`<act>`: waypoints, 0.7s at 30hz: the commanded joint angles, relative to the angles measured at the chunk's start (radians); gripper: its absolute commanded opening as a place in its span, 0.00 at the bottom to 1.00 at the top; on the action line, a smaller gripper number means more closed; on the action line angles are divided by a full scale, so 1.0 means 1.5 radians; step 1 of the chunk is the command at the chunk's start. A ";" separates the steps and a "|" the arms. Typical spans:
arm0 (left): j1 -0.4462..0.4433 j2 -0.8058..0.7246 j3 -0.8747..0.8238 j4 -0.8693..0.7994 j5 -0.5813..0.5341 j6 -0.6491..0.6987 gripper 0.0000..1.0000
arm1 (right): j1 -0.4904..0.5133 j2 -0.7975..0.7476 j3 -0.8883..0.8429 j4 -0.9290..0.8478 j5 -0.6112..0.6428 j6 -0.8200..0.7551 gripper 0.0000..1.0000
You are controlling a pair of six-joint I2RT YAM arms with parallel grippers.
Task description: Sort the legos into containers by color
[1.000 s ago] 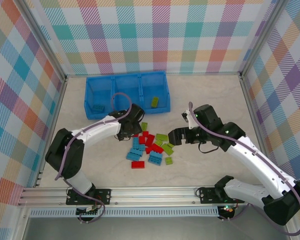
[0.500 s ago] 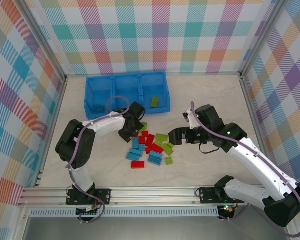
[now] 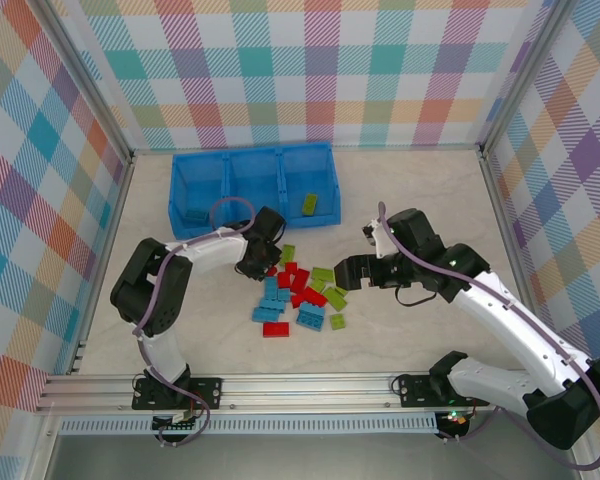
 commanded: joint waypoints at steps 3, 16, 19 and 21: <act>0.017 -0.080 -0.026 -0.002 -0.061 0.064 0.25 | 0.006 -0.011 0.000 0.043 -0.039 0.024 0.98; 0.181 -0.257 0.091 -0.034 -0.179 0.271 0.25 | 0.006 -0.030 -0.010 0.045 -0.016 0.040 0.98; 0.181 -0.198 0.143 0.037 -0.097 0.354 0.25 | 0.007 -0.034 -0.021 0.054 -0.011 0.045 0.98; 0.176 -0.129 0.205 0.058 -0.038 0.406 0.25 | 0.007 -0.030 -0.025 0.064 -0.015 0.050 0.98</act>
